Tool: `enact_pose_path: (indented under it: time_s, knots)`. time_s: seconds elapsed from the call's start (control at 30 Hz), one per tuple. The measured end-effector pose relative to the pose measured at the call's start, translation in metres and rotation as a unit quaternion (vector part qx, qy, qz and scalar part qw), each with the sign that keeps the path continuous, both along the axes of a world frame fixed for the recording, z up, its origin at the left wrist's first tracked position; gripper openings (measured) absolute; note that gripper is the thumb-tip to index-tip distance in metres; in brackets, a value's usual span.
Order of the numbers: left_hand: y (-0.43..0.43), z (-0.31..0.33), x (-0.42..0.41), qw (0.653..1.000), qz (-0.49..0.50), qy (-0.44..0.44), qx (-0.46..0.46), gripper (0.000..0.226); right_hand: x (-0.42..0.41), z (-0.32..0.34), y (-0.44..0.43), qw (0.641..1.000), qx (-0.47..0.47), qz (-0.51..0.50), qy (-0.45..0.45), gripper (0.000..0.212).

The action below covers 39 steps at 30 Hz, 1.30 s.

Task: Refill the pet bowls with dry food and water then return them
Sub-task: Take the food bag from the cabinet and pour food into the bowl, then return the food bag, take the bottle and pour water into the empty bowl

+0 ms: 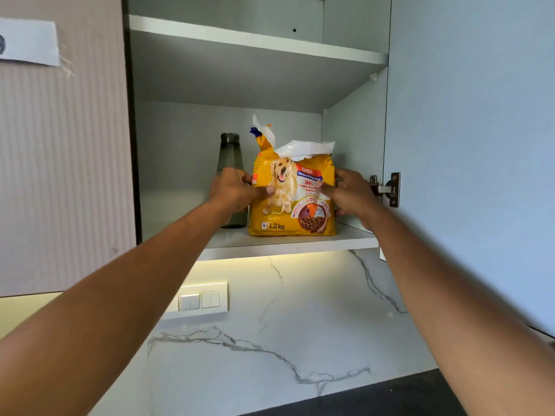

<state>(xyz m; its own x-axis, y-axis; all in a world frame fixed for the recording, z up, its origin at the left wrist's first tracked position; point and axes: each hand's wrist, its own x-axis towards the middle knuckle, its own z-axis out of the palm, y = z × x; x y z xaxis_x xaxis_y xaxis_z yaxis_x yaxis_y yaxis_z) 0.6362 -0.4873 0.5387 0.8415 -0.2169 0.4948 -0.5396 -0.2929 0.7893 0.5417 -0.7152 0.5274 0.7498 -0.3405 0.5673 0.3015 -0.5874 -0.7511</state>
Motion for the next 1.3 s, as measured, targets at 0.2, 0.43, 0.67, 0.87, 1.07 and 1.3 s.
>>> enact_pose_path:
  time_s: [0.2, 0.43, 0.67, 0.87, 1.07, 1.3]
  knots:
    - [0.002, -0.006, -0.012, 0.995, -0.03, 0.01, 0.096, 0.087, -0.001, -0.005, -0.008, 0.99, -0.123, 0.043, 0.047, 0.082]
    - [-0.035, -0.005, 0.005, 0.984, 0.058, -0.044, 0.165, 0.083, 0.03, 0.002, -0.019, 0.984, -0.139, -0.029, 0.105, 0.096]
    - [-0.068, -0.01, 0.041, 0.975, 0.091, -0.067, 0.191, 0.089, 0.068, 0.005, -0.028, 0.968, -0.197, -0.08, 0.13, 0.089]
    - [-0.077, -0.011, 0.048, 0.971, 0.105, -0.069, 0.204, 0.093, 0.073, 0.008, -0.031, 0.956, -0.215, -0.097, 0.176, 0.114]
    - [-0.072, -0.011, 0.028, 0.969, 0.113, -0.069, 0.209, 0.075, 0.063, 0.004, -0.029, 0.952, -0.215, -0.105, 0.19, 0.074]
    - [-0.049, -0.032, -0.036, 0.966, 0.129, -0.195, 0.112, 0.047, 0.011, -0.015, 0.008, 0.954, -0.24, -0.129, 0.123, 0.075]
